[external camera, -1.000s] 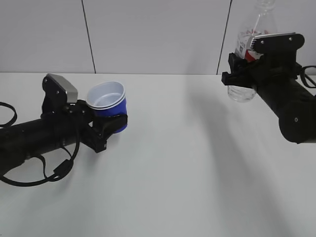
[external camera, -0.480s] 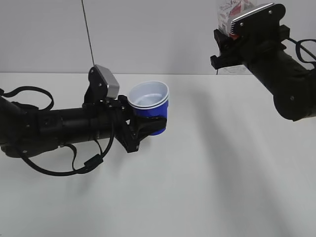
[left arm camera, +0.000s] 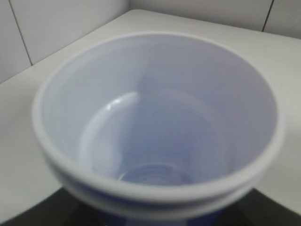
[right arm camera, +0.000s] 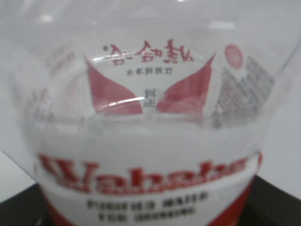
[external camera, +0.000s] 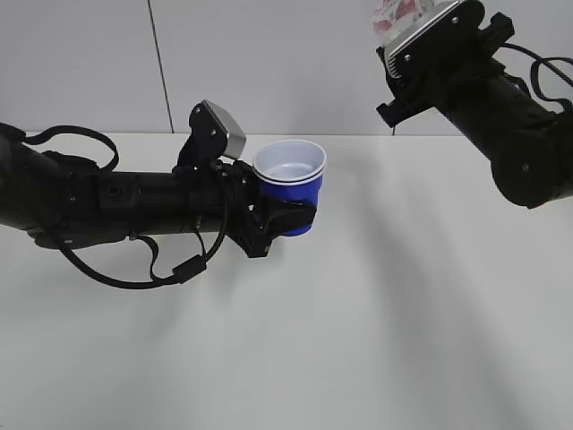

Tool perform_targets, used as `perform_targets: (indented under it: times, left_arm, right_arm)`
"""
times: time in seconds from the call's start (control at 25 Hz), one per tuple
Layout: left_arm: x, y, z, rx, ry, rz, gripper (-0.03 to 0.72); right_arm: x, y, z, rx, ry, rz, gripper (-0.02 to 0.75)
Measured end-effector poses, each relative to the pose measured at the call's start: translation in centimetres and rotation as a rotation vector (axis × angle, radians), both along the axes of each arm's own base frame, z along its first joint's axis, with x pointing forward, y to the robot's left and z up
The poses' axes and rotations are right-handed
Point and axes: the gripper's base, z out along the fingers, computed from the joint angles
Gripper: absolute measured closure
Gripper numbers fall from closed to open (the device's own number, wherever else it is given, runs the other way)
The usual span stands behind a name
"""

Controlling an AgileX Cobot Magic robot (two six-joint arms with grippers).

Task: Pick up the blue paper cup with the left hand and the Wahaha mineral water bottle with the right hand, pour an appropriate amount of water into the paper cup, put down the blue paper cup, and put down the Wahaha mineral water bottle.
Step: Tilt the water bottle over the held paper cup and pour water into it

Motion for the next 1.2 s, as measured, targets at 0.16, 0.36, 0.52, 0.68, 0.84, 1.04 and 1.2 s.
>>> perform_targets:
  times: [0.16, 0.36, 0.52, 0.68, 0.84, 1.04, 1.2]
  left_arm:
    - [0.5, 0.0, 0.1, 0.02, 0.002, 0.033, 0.295]
    - [1.1, 0.1, -0.5, 0.013, 0.038, 0.094, 0.309]
    - [1.8, 0.0, -1.4, 0.009, 0.06, 0.122, 0.314]
    - [2.2, -0.1, -2.0, -0.007, 0.083, 0.156, 0.315]
    - [2.3, -0.1, -2.2, -0.028, 0.086, 0.165, 0.316]
    - [1.6, -0.7, -1.9, -0.026, 0.037, 0.045, 0.316]
    - [1.3, -0.8, -1.8, -0.012, 0.02, 0.005, 0.316]
  right_arm:
    - [0.4, 0.2, -1.7, -0.094, 0.015, 0.007, 0.265]
    - [0.5, 0.4, -2.3, -0.181, -0.004, 0.018, 0.265]
    - [0.4, 0.6, -2.1, -0.259, -0.054, 0.023, 0.265]
    - [0.4, 0.6, -2.1, -0.302, -0.067, 0.022, 0.265]
    - [0.4, 0.6, -2.1, -0.344, -0.082, 0.019, 0.265]
    - [0.4, 0.6, -2.1, -0.382, -0.094, 0.015, 0.265]
    - [0.4, 0.6, -2.1, -0.4, -0.1, 0.013, 0.265]
